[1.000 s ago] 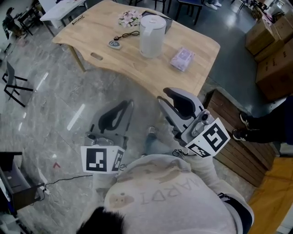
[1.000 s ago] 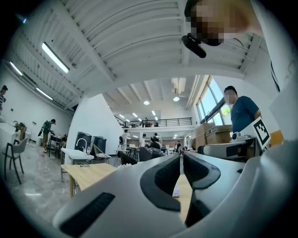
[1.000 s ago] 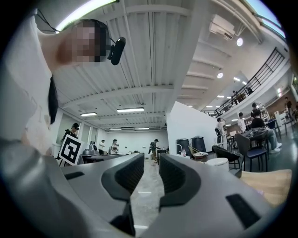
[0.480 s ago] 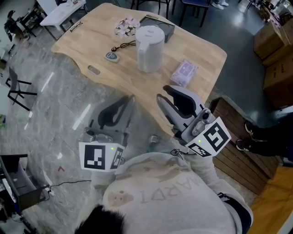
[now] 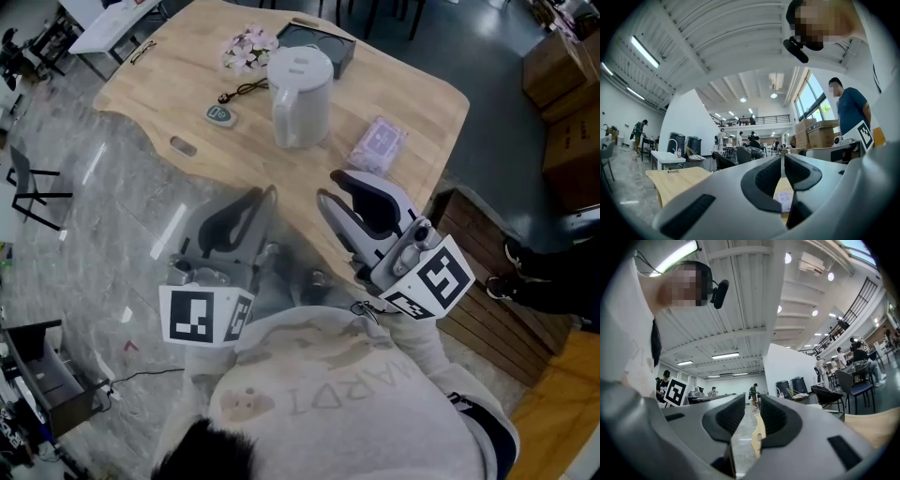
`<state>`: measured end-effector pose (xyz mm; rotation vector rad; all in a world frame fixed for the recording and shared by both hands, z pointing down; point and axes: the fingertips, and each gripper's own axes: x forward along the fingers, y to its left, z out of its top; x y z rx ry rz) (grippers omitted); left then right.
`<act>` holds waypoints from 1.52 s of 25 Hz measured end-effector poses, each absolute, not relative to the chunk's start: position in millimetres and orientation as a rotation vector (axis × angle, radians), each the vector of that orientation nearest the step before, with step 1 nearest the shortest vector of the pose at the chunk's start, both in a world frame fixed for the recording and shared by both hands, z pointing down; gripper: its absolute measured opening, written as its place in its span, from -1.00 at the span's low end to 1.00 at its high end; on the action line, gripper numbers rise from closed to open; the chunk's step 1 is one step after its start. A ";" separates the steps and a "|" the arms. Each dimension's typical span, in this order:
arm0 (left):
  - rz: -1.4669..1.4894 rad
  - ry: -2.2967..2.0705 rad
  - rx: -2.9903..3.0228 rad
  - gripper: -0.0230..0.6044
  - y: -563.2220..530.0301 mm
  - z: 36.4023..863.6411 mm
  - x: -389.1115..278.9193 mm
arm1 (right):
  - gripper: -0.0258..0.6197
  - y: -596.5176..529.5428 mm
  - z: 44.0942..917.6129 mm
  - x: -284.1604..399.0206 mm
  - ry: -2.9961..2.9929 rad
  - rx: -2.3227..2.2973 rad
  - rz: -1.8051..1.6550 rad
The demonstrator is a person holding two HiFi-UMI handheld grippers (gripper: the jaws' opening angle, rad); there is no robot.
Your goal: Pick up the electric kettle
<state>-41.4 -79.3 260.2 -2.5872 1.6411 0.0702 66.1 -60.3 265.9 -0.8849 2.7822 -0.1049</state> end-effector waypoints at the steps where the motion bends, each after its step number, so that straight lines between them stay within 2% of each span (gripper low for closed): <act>1: 0.071 1.626 -2.600 0.39 -85.6 261.1 -40.3 | -0.63 -64.8 265.7 66.6 2.780 -0.900 -0.105; 13: 0.027 1.401 -2.778 0.39 -178.8 288.1 -52.4 | -0.63 -134.9 268.5 47.5 2.742 -1.087 -0.122; 19: -0.098 1.169 -2.872 0.39 -223.6 315.6 -54.0 | -0.63 -175.3 273.0 33.9 2.725 -1.195 -0.139; 38: -0.278 0.418 -3.108 0.39 -281.1 417.9 -14.9 | -0.63 -219.9 287.8 33.2 2.643 -1.627 -0.165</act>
